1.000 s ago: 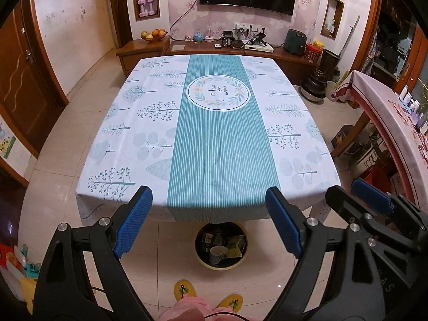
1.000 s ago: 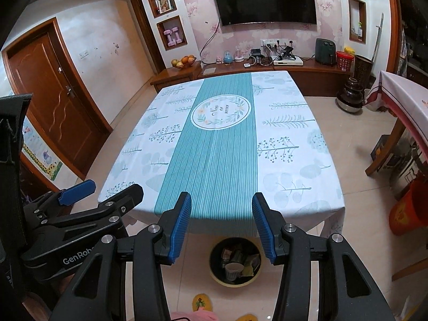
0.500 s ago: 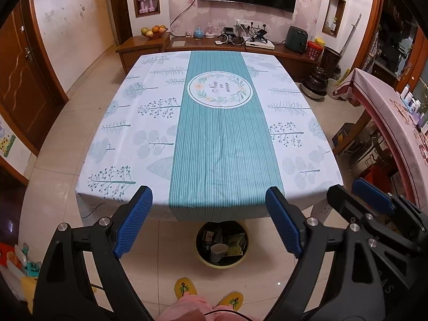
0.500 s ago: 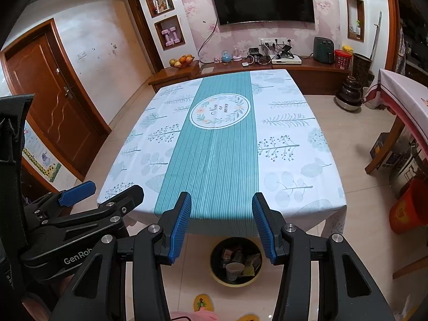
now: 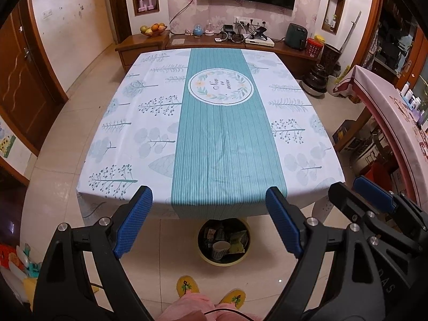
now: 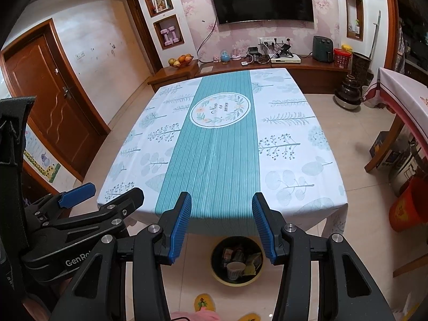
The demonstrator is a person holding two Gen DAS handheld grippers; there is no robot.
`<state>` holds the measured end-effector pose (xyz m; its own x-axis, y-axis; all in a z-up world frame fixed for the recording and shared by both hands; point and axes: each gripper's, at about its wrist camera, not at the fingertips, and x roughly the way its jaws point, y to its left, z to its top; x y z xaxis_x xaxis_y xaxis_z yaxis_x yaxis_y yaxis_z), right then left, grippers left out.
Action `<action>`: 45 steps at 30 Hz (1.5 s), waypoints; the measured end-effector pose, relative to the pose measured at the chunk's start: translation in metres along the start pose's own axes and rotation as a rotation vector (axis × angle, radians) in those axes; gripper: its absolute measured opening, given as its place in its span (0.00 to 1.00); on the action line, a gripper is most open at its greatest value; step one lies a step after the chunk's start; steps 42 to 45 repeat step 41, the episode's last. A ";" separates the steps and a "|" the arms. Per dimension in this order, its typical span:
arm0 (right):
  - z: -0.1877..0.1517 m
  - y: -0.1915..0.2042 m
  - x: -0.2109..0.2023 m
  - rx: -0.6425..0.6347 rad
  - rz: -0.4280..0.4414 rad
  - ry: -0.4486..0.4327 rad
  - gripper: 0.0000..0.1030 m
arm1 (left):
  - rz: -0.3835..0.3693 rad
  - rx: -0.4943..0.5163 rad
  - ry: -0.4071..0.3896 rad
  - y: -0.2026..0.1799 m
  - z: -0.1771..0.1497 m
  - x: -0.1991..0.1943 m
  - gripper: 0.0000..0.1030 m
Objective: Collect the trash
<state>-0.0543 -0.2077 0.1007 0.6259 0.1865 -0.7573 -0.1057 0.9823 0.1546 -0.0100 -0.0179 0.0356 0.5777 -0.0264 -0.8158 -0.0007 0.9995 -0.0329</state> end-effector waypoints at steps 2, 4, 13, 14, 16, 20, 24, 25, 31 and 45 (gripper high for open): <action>0.000 0.000 0.000 0.000 -0.002 0.000 0.47 | 0.000 0.001 0.004 0.002 -0.002 0.001 0.82; 0.001 0.000 0.001 0.000 -0.003 0.000 0.47 | -0.001 0.003 0.005 0.003 -0.002 0.002 0.82; 0.001 0.002 0.001 0.002 -0.003 0.001 0.47 | -0.002 0.006 0.008 0.005 -0.002 0.003 0.82; 0.001 0.002 0.001 0.002 -0.004 0.000 0.47 | -0.001 0.006 0.010 0.006 -0.004 0.003 0.82; 0.002 0.002 0.001 0.001 -0.004 0.000 0.47 | -0.001 0.005 0.011 0.006 -0.004 0.002 0.82; 0.001 0.002 0.001 0.003 -0.004 0.001 0.47 | 0.000 0.004 0.011 0.006 -0.006 0.002 0.82; 0.002 0.002 0.001 0.003 -0.005 0.001 0.47 | -0.001 0.006 0.013 0.007 -0.005 0.002 0.82; 0.002 0.002 0.001 0.003 -0.005 0.001 0.47 | -0.001 0.006 0.013 0.007 -0.005 0.003 0.82; 0.002 0.001 0.001 0.002 -0.004 0.002 0.47 | -0.002 0.005 0.014 0.007 -0.006 0.003 0.82; 0.003 0.001 0.001 0.002 -0.003 0.003 0.47 | -0.002 0.004 0.017 0.007 -0.007 0.003 0.82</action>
